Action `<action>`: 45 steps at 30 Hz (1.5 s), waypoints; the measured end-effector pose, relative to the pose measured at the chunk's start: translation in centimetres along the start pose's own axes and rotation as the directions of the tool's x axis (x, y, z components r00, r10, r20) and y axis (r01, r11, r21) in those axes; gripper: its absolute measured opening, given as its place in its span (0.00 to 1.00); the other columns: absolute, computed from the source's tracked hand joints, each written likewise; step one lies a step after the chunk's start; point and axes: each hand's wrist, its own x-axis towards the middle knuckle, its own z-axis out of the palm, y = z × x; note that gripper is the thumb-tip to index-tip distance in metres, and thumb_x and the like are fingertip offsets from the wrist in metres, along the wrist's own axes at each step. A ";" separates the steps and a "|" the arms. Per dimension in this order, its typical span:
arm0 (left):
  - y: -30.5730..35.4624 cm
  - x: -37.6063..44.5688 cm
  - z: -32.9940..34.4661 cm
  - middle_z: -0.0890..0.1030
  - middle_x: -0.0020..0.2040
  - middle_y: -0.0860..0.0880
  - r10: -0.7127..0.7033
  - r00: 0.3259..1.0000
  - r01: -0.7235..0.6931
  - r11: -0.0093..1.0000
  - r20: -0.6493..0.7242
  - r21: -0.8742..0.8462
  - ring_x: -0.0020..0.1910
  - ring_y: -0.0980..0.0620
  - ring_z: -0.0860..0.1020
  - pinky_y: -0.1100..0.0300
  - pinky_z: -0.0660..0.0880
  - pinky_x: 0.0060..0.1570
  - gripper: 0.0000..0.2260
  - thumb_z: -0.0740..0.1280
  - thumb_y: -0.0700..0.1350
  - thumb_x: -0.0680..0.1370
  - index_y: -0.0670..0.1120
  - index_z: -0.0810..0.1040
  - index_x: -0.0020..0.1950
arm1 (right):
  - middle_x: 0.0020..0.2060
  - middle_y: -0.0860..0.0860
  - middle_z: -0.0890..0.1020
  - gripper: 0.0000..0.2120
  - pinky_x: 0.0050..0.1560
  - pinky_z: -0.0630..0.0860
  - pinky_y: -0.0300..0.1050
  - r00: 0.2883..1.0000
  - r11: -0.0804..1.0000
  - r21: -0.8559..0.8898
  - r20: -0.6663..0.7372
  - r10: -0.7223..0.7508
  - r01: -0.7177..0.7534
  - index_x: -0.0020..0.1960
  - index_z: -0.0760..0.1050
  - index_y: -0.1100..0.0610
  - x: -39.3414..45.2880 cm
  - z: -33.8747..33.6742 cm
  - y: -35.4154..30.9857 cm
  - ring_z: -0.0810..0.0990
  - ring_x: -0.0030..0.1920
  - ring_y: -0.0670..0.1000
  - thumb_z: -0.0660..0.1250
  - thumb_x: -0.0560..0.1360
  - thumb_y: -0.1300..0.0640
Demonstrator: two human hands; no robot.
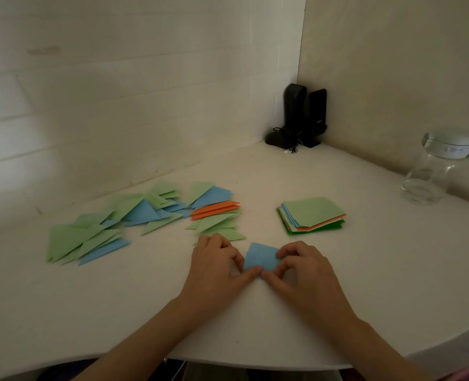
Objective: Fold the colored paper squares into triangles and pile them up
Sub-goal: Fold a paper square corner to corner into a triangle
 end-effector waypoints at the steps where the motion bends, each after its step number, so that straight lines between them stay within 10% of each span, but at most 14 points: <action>1: 0.0 0.1 -0.1 0.71 0.44 0.55 -0.009 1.000 0.009 1.000 0.006 -0.003 0.48 0.55 0.66 0.62 0.65 0.50 0.15 0.68 0.67 0.67 0.58 0.72 0.34 | 0.42 0.40 0.75 0.13 0.47 0.70 0.43 1.000 1.000 -0.001 0.004 -0.005 0.005 0.29 0.70 0.42 0.1 0.0 0.1 0.74 0.45 0.42 0.74 0.65 0.44; 10: 0.0 0.1 -1.3 0.72 0.45 0.56 -0.060 0.994 0.070 0.992 0.094 -0.108 0.52 0.56 0.65 0.65 0.64 0.51 0.09 0.72 0.58 0.70 0.56 0.76 0.38 | 0.46 0.44 0.74 0.10 0.53 0.71 0.45 0.985 0.996 0.084 0.172 -0.005 -0.009 0.39 0.72 0.44 0.8 -1.1 0.7 0.74 0.50 0.45 0.74 0.67 0.50; 16: 0.3 -0.7 -1.2 0.73 0.48 0.55 0.008 0.999 -0.007 0.999 0.035 -0.044 0.51 0.53 0.68 0.59 0.67 0.51 0.06 0.69 0.50 0.74 0.53 0.77 0.51 | 0.50 0.44 0.76 0.13 0.51 0.61 0.22 0.977 0.985 0.171 0.213 -0.022 -0.015 0.47 0.76 0.45 0.8 -2.0 1.2 0.72 0.53 0.37 0.75 0.67 0.58; 26: 2.2 -1.2 -0.1 0.77 0.48 0.49 0.247 0.968 -0.248 0.968 0.034 0.028 0.45 0.50 0.75 0.59 0.72 0.41 0.16 0.53 0.46 0.75 0.48 0.81 0.50 | 0.62 0.47 0.72 0.29 0.60 0.60 0.33 0.947 0.998 0.048 0.321 0.014 -0.031 0.68 0.67 0.52 1.5 -2.4 1.1 0.67 0.64 0.50 0.60 0.69 0.69; 35: 2.2 -2.2 -1.3 0.74 0.49 0.55 0.258 0.963 -0.266 0.957 0.082 0.113 0.48 0.56 0.72 0.62 0.68 0.49 0.21 0.58 0.68 0.73 0.51 0.72 0.50 | 0.50 0.48 0.80 0.23 0.56 0.74 0.49 0.955 0.997 0.054 0.290 -0.065 0.051 0.61 0.75 0.52 1.0 -1.9 -0.2 0.77 0.52 0.52 0.62 0.66 0.54; 45: -0.8 -0.8 -2.2 0.78 0.58 0.57 0.374 0.911 -0.378 0.926 0.173 -0.012 0.54 0.60 0.73 0.66 0.63 0.56 0.12 0.58 0.57 0.77 0.51 0.76 0.49 | 0.41 0.42 0.70 0.20 0.42 0.75 0.49 0.956 0.985 -0.017 0.244 -0.164 0.173 0.51 0.81 0.45 1.4 -0.9 -0.1 0.72 0.42 0.44 0.57 0.70 0.38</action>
